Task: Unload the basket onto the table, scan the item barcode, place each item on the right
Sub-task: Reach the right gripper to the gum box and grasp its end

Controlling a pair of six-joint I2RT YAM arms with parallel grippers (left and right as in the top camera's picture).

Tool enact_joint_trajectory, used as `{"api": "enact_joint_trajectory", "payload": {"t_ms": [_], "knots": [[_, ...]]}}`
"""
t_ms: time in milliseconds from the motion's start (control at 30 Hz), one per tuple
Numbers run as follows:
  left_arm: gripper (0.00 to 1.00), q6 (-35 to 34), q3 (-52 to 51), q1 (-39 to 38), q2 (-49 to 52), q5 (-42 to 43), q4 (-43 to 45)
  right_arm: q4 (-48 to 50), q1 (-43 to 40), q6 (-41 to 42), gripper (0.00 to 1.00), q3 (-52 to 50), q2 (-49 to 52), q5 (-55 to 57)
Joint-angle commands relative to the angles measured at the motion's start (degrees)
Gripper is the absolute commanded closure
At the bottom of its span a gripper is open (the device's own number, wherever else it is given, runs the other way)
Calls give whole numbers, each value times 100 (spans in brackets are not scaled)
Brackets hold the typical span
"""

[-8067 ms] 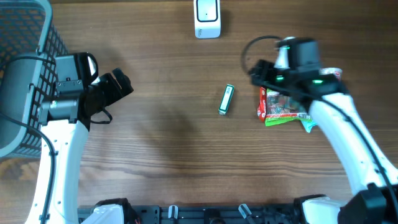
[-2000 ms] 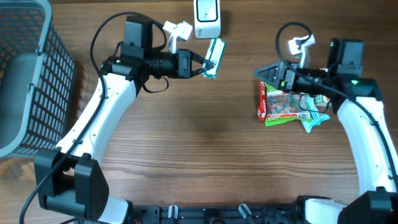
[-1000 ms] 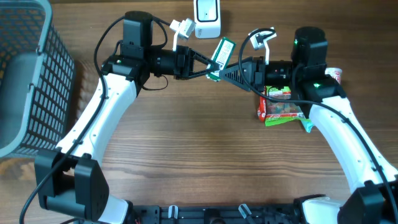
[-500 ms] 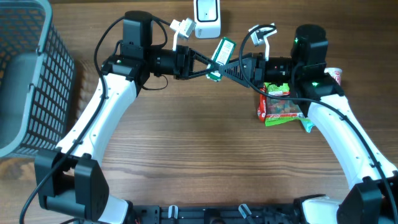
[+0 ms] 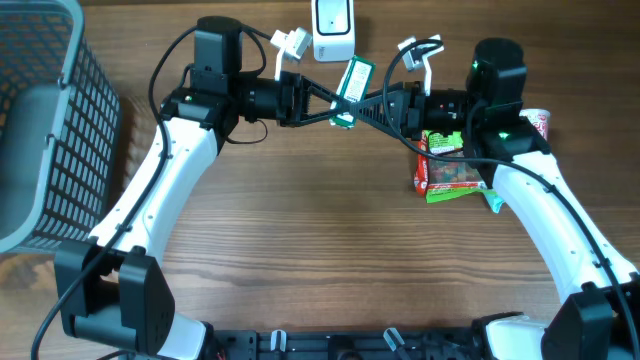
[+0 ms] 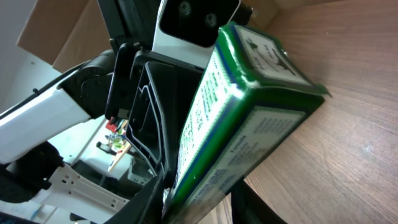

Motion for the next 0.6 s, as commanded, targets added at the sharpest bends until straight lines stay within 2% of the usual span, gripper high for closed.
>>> {"api": "enact_joint_trajectory", "payload": {"t_ms": [0, 267, 367, 467, 567], "knots": [[78, -35, 85, -50, -44, 70, 85, 66, 120, -2, 69, -33, 66, 22], [78, -33, 85, -50, -44, -177, 302, -2, 120, -33, 73, -33, 66, 468], [77, -33, 85, -50, -44, -188, 302, 0, 120, -153, 81, -33, 66, 466], [71, -33, 85, -50, -44, -188, 304, 4, 120, -168, 82, -33, 66, 468], [71, -33, 85, -33, -44, -188, 304, 4, 120, -179, 82, -33, 66, 490]]}}
